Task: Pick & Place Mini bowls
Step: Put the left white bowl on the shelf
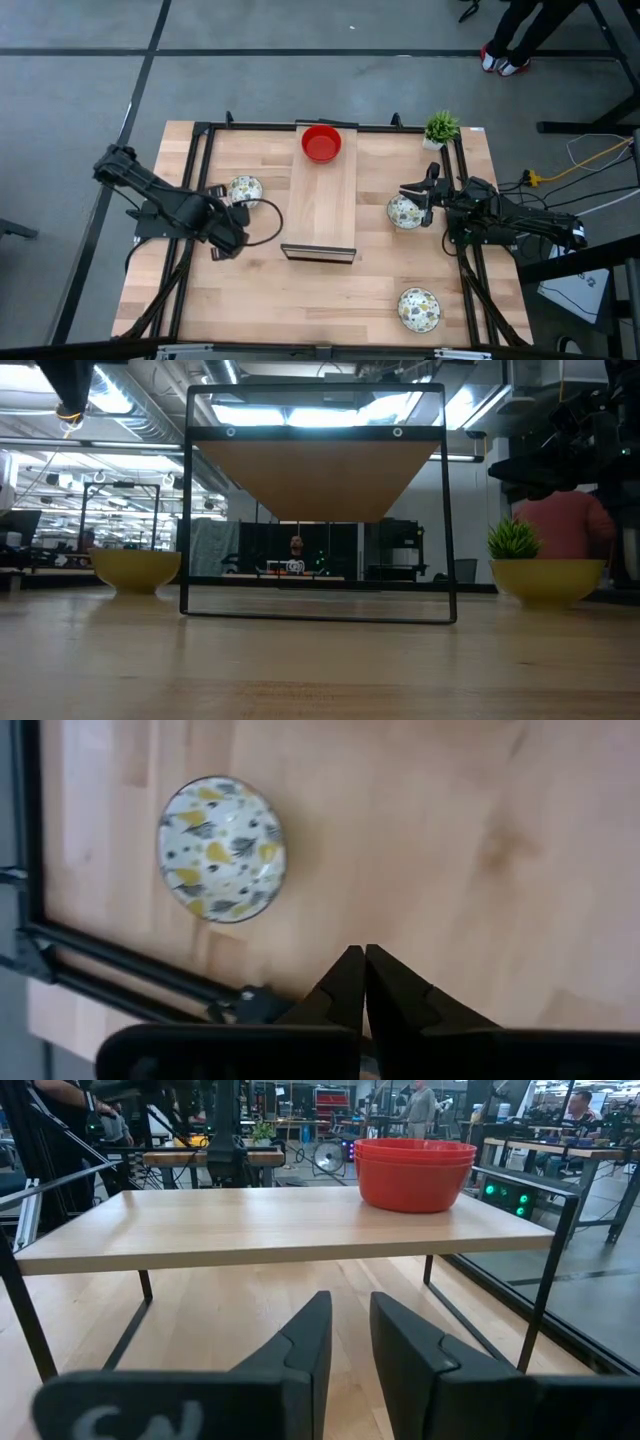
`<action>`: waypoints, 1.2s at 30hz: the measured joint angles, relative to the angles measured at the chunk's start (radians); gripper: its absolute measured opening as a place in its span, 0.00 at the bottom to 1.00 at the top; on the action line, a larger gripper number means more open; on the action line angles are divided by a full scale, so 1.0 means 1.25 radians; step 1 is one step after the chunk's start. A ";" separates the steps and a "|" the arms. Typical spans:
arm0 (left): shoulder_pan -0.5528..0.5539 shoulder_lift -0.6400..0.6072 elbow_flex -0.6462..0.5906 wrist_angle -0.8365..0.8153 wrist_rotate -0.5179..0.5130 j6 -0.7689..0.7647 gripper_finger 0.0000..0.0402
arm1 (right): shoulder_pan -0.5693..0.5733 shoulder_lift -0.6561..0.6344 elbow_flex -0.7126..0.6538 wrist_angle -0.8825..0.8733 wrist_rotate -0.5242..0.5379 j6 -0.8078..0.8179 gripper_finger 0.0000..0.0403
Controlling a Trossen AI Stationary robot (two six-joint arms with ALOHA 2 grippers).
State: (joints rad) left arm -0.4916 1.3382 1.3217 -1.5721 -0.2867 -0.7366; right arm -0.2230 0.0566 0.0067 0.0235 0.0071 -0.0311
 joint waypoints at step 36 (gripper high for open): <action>0.112 -0.031 -0.379 0.269 -0.126 0.159 0.37 | 0.000 0.000 0.000 0.000 0.000 0.000 0.19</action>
State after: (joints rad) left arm -0.3515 1.2991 0.8482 -1.2353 -0.4440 -0.5381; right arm -0.2230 0.0566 0.0067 0.0235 0.0071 -0.0311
